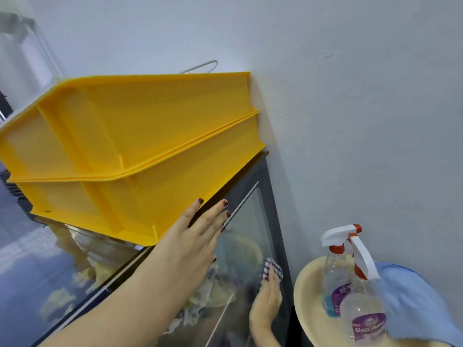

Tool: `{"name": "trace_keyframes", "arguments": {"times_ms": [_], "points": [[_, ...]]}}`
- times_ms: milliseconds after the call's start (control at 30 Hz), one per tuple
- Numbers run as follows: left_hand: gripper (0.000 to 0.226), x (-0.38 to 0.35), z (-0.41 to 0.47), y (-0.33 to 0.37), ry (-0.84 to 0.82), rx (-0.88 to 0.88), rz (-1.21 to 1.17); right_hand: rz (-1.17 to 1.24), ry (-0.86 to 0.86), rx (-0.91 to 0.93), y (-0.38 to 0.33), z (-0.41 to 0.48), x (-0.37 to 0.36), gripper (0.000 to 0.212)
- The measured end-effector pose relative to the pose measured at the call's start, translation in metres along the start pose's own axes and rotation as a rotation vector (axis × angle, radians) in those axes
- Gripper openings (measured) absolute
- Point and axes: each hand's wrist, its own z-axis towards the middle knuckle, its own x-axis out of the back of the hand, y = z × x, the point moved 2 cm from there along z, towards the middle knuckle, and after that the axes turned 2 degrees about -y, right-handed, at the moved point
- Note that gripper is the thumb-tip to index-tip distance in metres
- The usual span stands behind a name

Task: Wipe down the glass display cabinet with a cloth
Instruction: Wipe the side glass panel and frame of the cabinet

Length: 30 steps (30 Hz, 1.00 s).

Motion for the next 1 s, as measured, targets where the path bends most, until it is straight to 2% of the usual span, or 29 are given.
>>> {"name": "trace_keyframes", "arguments": {"times_ms": [67,167,233,300,367,433,567,667,767,900,933,1000], "points": [[0.062,0.0,-0.001,0.003,-0.003,0.001,-0.033,-0.073,-0.109,0.054,-0.033,0.019,-0.022,0.04],[0.063,0.003,-0.001,0.0,-0.016,0.024,-0.02,-0.068,-0.137,0.17,-0.074,0.023,-0.035,0.04],[0.065,0.0,0.001,0.0,-0.016,0.049,-0.017,-0.058,-0.19,0.312,-0.078,0.001,-0.038,0.035],[0.065,-0.001,0.002,0.001,-0.035,0.061,-0.027,-0.085,-0.274,0.379,-0.061,-0.028,-0.03,0.032],[0.066,-0.002,0.002,0.002,-0.043,0.062,-0.031,-0.089,-0.359,0.287,-0.029,-0.045,-0.015,0.031],[0.066,-0.001,0.001,0.002,-0.038,0.055,-0.04,-0.108,-0.344,0.202,-0.01,-0.041,-0.003,0.038],[0.066,-0.003,0.0,0.003,-0.004,0.046,-0.054,0.024,-0.298,0.025,-0.033,0.014,-0.008,0.039],[0.066,-0.007,0.002,0.003,0.004,0.067,-0.068,0.018,-0.291,0.135,-0.088,0.057,-0.027,0.039],[0.068,-0.01,0.003,0.003,-0.019,0.058,-0.071,-0.025,-0.32,0.324,-0.124,0.05,-0.042,0.039],[0.07,-0.009,0.003,0.004,-0.057,0.033,-0.082,0.041,-0.344,0.431,-0.084,-0.017,-0.029,0.04],[0.07,-0.009,0.005,0.004,-0.059,0.036,-0.084,0.039,-0.366,0.428,-0.069,-0.026,-0.025,0.038],[0.069,-0.008,0.005,0.003,-0.062,0.033,-0.085,0.058,-0.302,0.313,-0.048,-0.013,-0.023,0.033]]}}
